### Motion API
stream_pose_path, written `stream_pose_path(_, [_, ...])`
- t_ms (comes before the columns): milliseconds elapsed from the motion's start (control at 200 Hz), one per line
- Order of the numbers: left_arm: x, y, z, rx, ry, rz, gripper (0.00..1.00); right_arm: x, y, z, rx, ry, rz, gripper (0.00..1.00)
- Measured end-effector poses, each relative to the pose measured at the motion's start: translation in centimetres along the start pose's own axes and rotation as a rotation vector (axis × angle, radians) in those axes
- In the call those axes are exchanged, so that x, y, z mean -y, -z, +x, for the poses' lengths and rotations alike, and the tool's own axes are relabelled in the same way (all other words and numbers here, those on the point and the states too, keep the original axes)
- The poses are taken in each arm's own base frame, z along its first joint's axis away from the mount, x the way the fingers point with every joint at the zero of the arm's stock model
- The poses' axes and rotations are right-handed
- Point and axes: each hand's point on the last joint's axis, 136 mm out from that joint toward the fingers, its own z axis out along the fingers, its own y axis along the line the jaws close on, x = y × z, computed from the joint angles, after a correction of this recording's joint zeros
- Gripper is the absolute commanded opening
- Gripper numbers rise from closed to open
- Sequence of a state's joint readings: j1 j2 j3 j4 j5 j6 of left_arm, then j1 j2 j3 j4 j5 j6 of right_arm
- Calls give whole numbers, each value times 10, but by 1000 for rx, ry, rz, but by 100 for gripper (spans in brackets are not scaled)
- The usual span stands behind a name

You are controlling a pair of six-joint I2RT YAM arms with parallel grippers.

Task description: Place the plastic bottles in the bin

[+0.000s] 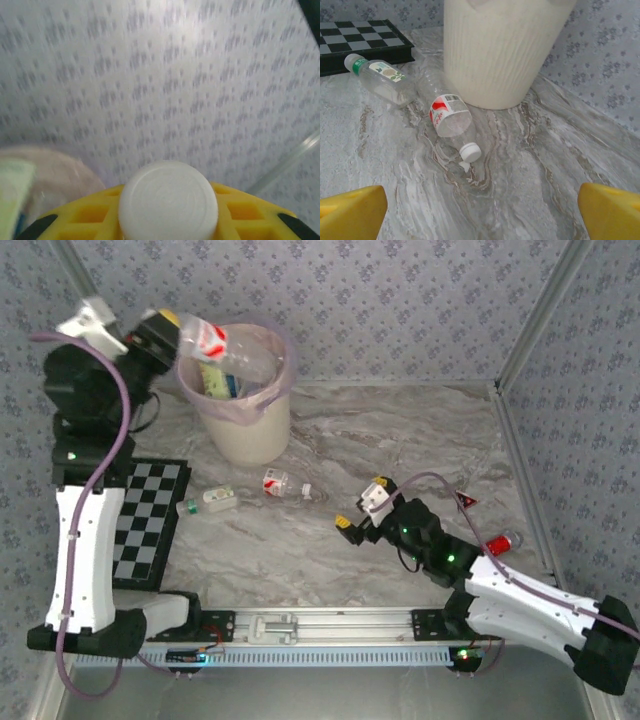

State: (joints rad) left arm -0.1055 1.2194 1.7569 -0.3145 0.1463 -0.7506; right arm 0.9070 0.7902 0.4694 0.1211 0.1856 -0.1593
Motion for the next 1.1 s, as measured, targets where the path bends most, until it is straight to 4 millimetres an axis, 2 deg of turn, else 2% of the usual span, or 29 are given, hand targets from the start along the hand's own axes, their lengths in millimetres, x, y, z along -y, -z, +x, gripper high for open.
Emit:
stream_pose_path(120, [-15, -17, -30, 75, -32, -60, 0, 6, 12, 7, -22, -24, 28, 100])
stream_pose_path(220, [-36, -46, -31, 79, -51, -112, 0, 11, 21, 10, -33, -41, 46, 100])
stream_pose_path(420, [-114, -144, 13, -49, -129, -252, 0, 13, 37, 19, -65, -71, 61, 100])
stream_pose_path(490, [-140, -168, 28, -98, -176, -297, 0, 14, 43, 22, -74, -78, 64, 100])
stream_pose_path(565, [-156, -186, 40, -134, -217, -320, 0, 14, 50, 23, -73, -85, 67, 100])
stream_pose_path(645, [-153, -196, 47, -147, -267, -305, 0, 15, 55, 25, -76, -88, 72, 100])
stream_pose_path(815, [-114, -202, 64, -177, -437, -257, 0, 19, 60, 30, -93, -94, 90, 100])
stream_pose_path(980, [-95, -220, 102, -235, -589, -243, 0, 17, 61, 35, -112, -96, 87, 100])
stream_pose_path(1099, [-92, -226, 130, -288, -641, -240, 0, 17, 61, 35, -113, -95, 86, 100])
